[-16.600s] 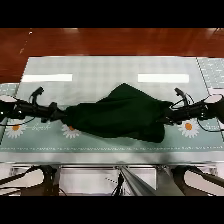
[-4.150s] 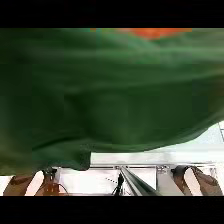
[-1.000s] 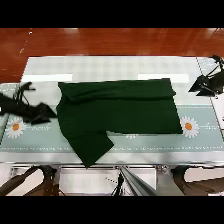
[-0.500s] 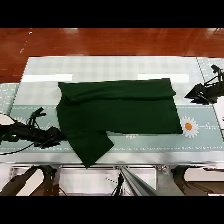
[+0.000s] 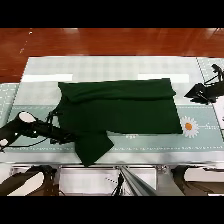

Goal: Fold the shirts.

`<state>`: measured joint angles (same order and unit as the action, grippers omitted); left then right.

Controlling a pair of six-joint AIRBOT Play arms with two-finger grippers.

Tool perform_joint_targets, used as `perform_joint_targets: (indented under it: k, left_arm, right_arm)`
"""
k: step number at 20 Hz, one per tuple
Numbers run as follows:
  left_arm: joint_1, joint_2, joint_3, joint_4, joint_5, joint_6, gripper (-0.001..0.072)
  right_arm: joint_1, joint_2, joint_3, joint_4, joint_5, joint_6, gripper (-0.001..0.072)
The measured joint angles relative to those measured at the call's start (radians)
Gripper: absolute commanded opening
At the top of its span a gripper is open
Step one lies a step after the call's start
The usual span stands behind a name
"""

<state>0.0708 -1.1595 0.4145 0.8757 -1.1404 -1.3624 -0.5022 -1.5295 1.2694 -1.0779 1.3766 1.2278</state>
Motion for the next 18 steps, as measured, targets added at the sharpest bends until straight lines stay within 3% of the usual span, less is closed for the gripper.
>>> perform_joint_targets:
  k: [6, 12, 18]
  left_arm:
    - [-0.032, -0.052, 0.001, -0.024, 0.018, -0.018, 0.0026]
    - [-0.037, -0.06, 0.0, -0.028, 0.013, 0.022, 0.0026]
    - [-0.037, -0.061, 0.0, -0.028, 0.011, 0.039, 0.0026]
  right_arm:
    - [-0.022, 0.018, -0.035, -0.032, 0.009, -0.003, 0.0536]
    - [-0.108, 0.074, -0.239, -0.042, 0.02, -0.035, 0.0538]
    - [-0.076, 0.085, -0.381, -0.071, 0.008, -0.045, 0.0536]
